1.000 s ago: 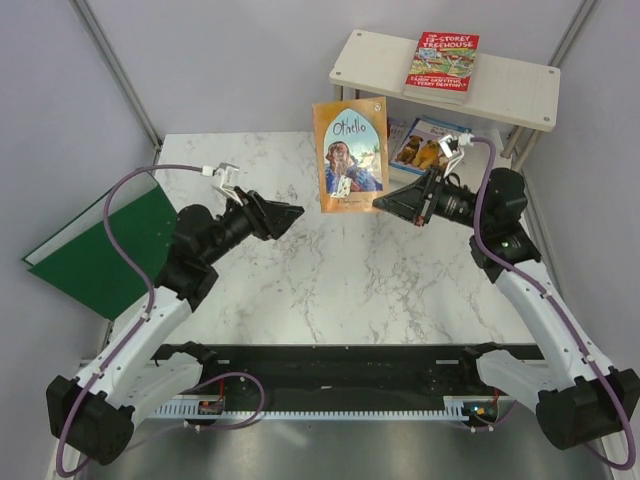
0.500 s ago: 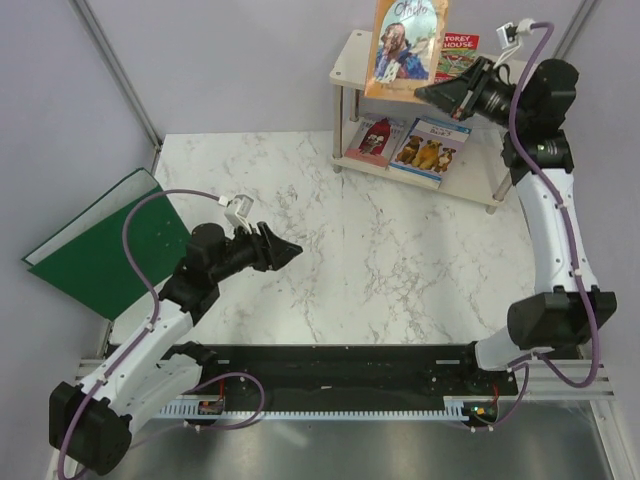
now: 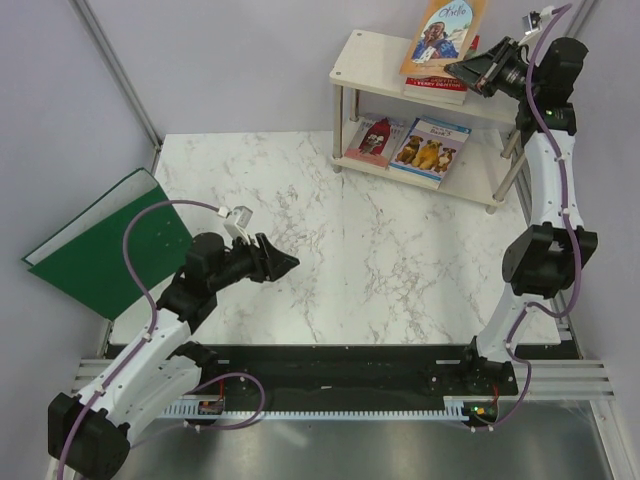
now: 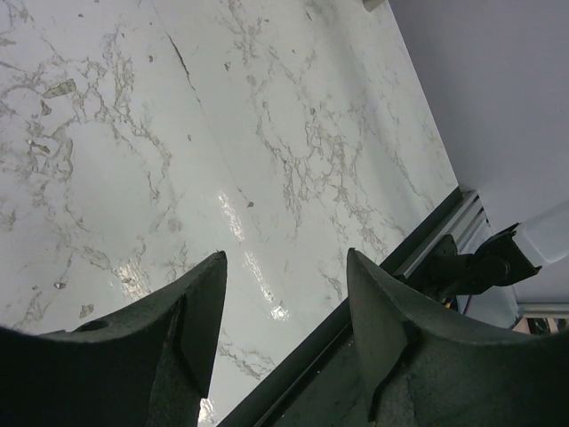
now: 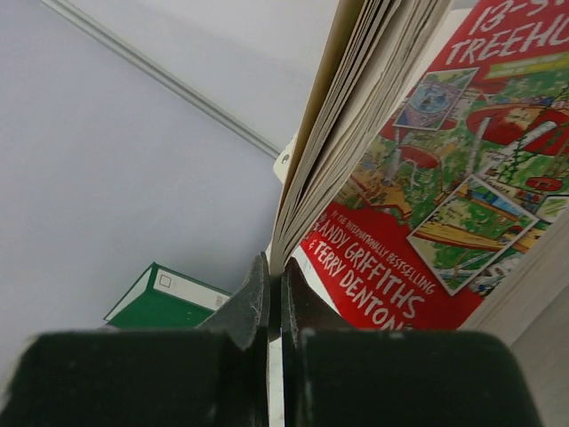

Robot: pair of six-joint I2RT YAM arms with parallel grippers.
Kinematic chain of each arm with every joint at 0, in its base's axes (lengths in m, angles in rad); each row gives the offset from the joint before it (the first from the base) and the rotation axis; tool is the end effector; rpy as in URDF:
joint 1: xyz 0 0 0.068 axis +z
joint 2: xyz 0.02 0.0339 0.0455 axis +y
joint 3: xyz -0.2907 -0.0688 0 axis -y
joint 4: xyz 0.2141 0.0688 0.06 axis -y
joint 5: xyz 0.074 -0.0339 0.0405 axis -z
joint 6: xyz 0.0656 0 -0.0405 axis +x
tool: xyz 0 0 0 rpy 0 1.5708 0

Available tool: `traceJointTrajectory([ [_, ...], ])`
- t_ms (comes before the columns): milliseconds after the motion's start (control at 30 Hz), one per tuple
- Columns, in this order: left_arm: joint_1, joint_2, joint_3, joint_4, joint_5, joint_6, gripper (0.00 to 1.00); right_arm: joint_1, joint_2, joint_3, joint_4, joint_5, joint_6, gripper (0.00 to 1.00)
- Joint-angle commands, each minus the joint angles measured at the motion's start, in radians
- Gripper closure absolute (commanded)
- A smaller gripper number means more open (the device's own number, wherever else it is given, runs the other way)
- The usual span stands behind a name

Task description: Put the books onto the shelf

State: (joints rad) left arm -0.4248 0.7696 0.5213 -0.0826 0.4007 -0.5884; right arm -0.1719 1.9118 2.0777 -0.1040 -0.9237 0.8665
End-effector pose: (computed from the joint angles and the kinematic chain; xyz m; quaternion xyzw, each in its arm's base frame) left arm 0.1358 -0.0895 0.2777 0.0501 0.8044 -0.4179 0.4193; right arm 0.4344 -0.0223 0.4890 0.0223 0.6934 0.5090 0.5095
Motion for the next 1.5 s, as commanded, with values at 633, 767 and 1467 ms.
traceJointTrajectory([
  [633, 0.001, -0.006, -0.047, 0.01, -0.014, -0.007, 0.39, -0.08, 0.041, 0.024, 0.076, -0.119, 0.166, 0.99],
  [767, 0.0, 0.01, -0.055, 0.024, -0.007, -0.016, 0.39, -0.081, 0.039, 0.001, 0.075, -0.13, 0.169, 0.99],
  [1467, 0.0, 0.016, -0.07, 0.037, -0.005, -0.027, 0.41, -0.08, 0.02, -0.087, 0.075, -0.139, 0.17, 0.62],
])
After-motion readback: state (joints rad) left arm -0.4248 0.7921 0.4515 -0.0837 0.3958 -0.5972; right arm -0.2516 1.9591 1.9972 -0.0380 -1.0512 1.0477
